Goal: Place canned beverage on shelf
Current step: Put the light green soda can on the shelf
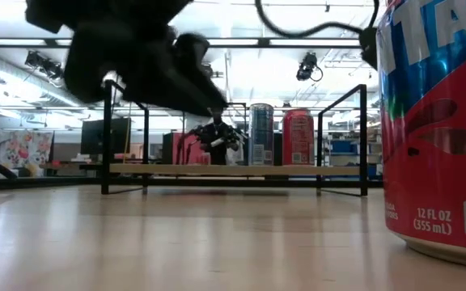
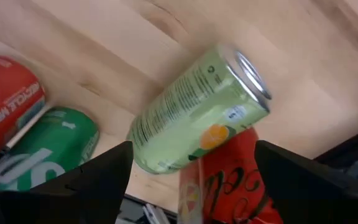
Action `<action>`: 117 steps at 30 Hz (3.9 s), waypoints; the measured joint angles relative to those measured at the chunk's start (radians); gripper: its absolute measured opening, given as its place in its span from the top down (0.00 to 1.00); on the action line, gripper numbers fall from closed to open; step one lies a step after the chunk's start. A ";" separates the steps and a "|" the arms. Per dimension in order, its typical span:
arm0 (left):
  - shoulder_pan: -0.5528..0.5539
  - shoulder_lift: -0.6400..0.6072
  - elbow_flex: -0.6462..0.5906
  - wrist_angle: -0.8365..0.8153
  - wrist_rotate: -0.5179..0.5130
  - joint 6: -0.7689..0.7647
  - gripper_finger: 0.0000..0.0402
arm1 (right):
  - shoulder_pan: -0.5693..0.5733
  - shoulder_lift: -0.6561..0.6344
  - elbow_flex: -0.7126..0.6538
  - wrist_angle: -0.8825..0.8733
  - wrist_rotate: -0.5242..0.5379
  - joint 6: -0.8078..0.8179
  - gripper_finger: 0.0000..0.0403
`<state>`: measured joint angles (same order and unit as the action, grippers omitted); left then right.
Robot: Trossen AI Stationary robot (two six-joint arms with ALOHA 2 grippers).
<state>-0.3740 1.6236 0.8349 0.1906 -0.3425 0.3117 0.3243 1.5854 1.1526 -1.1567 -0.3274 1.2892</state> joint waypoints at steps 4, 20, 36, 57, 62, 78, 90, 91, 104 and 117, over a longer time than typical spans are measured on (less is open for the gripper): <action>-0.008 -0.037 -0.009 -0.007 0.009 -0.023 0.45 | -0.007 0.012 -0.002 -0.010 -0.011 0.033 0.14; -0.112 -0.050 -0.008 -0.026 -0.026 -0.101 0.45 | 0.049 0.058 -0.095 0.101 0.027 0.160 0.13; -0.117 -0.049 -0.008 -0.077 -0.032 -0.137 0.45 | 0.050 0.055 -0.213 0.270 0.091 0.120 0.13; -0.116 -0.048 -0.008 -0.140 -0.084 -0.137 0.45 | -0.052 0.060 -0.216 0.578 0.273 -0.173 0.14; -0.116 -0.048 -0.008 -0.140 -0.084 -0.140 0.45 | -0.091 0.060 -0.216 0.619 0.311 -0.256 0.14; -0.089 -0.048 -0.007 -0.119 -0.084 -0.173 0.42 | -0.112 0.165 -0.142 0.644 0.328 -0.423 0.14; -0.054 -0.048 -0.007 -0.120 -0.084 -0.253 0.26 | -0.119 0.311 0.017 0.559 0.368 -0.599 0.14; -0.054 -0.048 -0.007 -0.120 -0.084 -0.255 0.26 | -0.119 0.311 0.020 0.558 0.369 -0.609 0.14; -0.054 -0.048 -0.007 -0.086 -0.084 -0.259 0.25 | -0.146 0.266 0.035 0.602 0.391 -0.669 0.13; -0.054 -0.048 -0.008 -0.083 -0.084 -0.249 0.25 | -0.015 0.143 0.102 0.434 0.651 -0.654 0.13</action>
<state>-0.4282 1.5761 0.8272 0.1074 -0.4263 0.0631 0.3094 1.7279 1.2547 -0.7231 0.3232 0.6356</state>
